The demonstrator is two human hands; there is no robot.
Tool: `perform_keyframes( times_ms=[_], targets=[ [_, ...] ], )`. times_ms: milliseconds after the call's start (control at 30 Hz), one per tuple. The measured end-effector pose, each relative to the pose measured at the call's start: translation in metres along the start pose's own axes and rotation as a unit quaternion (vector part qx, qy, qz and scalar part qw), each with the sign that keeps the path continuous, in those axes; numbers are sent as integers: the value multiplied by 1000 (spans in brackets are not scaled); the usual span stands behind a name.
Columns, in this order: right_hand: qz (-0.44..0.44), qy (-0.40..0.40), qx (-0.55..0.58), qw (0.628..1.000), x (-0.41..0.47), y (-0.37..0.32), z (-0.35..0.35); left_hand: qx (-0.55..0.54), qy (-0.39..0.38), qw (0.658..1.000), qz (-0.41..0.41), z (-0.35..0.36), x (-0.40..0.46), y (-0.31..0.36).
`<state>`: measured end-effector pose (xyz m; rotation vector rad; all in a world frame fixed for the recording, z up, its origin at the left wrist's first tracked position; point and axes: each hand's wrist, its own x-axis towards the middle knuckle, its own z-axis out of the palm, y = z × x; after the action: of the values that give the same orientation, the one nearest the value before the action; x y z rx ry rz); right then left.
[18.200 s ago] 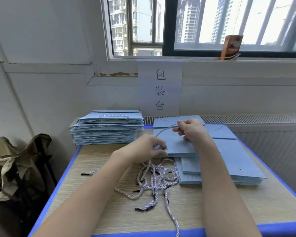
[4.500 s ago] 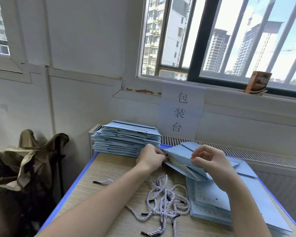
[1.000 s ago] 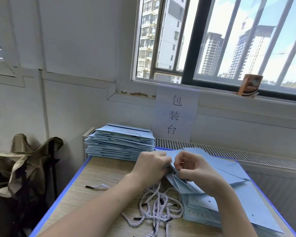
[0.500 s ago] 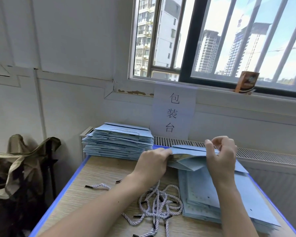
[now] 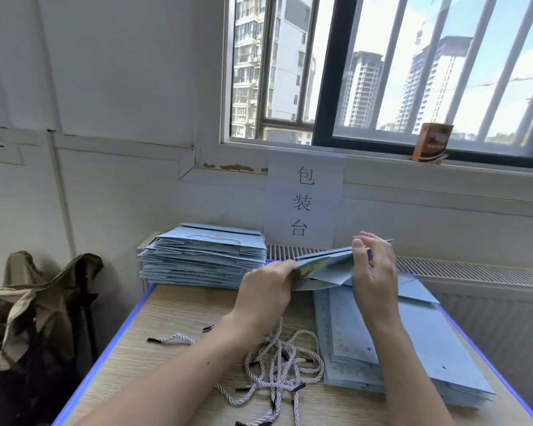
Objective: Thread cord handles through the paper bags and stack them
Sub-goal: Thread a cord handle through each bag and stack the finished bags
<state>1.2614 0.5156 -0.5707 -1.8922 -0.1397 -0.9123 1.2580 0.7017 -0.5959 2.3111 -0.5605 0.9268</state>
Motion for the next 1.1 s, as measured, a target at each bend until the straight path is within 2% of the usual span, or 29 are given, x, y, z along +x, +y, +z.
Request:
perform_keyframes(
  times_ms=[133, 467, 633, 833, 900, 1000, 1100],
  targets=[
    [4, -70, 28, 997, -2, -6, 3, -32, -15, 999, -19, -4, 2, -2],
    [30, -95, 81, 992, -7, -8, 6, -71, 10, 995, -76, -7, 6, -5],
    [57, -134, 112, 983, -7, -4, 9, -141, 49, 984, -93, -14, 10, -4],
    [22, -197, 10, 980, -9, -3, 9, -193, 59, 971, -130, -18, 14, -3],
    [34, -284, 4, 958, -12, -5, 8, -209, 52, 966, -140, -19, 14, -3],
    [58, -459, -59, 884, -20, -10, 12, -209, 50, 965, -151, -21, 14, -2],
    [53, -521, -130, 842, -26, -9, 18, -195, 40, 968, -150, -22, 15, -3]
  ],
)
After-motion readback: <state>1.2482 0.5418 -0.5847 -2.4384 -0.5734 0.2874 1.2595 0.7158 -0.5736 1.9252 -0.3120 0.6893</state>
